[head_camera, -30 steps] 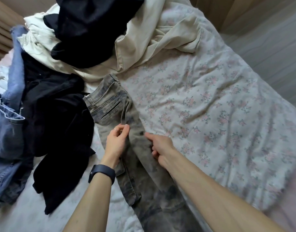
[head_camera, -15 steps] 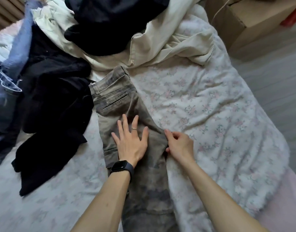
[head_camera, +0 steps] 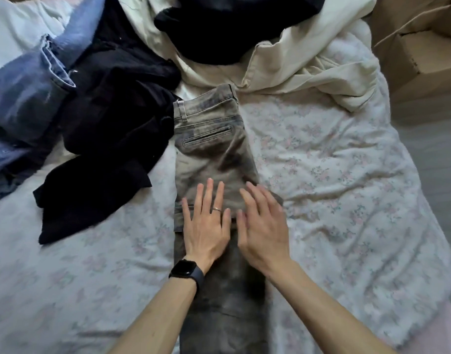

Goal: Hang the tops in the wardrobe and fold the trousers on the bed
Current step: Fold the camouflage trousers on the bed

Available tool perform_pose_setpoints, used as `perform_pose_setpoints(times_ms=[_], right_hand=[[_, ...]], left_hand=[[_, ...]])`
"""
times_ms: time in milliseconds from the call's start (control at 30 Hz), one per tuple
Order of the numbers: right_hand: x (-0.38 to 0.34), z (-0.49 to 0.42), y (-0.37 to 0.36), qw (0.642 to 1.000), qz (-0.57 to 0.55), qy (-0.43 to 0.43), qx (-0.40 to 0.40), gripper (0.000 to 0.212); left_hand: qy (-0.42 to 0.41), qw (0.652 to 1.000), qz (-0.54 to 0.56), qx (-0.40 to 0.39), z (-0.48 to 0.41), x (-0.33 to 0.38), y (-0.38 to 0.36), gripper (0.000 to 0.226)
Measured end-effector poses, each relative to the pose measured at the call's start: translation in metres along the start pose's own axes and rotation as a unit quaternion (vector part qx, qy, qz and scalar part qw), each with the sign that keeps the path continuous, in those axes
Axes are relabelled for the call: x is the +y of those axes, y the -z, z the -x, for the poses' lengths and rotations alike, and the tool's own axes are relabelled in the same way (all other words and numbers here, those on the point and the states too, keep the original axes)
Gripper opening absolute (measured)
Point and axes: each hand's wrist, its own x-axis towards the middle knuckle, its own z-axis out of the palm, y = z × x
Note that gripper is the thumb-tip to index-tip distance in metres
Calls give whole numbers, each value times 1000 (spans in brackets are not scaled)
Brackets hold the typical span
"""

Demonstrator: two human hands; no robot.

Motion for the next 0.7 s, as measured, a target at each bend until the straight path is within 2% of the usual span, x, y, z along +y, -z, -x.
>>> perform_pose_setpoints(times_ms=[33, 100, 133, 200, 267, 333, 400, 467, 533, 633, 700], right_hand=[[4, -1, -7, 995, 38, 53, -72, 53], [27, -9, -17, 969, 147, 61, -188, 62], [40, -13, -19, 956, 190, 31, -220, 65], [52, -17, -13, 949, 233, -59, -206, 64], [35, -12, -5, 959, 215, -119, -138, 69], [0, 23, -6, 979, 159, -54, -114, 72], [-20, 80, -11, 981, 120, 52, -145, 72], [-19, 144, -11, 968, 129, 83, -200, 73], [-11, 205, -2, 962, 137, 32, -236, 76], [-3, 278, 18, 957, 68, -53, -275, 81], [2, 325, 25, 943, 3, -129, -306, 75]], left_hand=[[10, 1000, -10, -25, 6, -12, -3, 62], [27, 996, -32, -80, 6, -38, -2, 62], [26, 993, -44, -106, 0, -47, 1, 61], [16, 989, -74, -123, -11, -53, 9, 59], [9, 994, -73, -78, -11, -45, 14, 60], [5, 999, -28, -26, 14, -36, 16, 62], [-34, 999, -9, -18, 59, -29, 6, 62], [-45, 998, 2, -49, 122, -32, -11, 62], [-18, 996, 11, -89, 190, -40, -24, 64], [71, 988, 62, -119, 276, -46, -26, 66], [136, 974, 107, -144, 320, -44, -24, 70]])
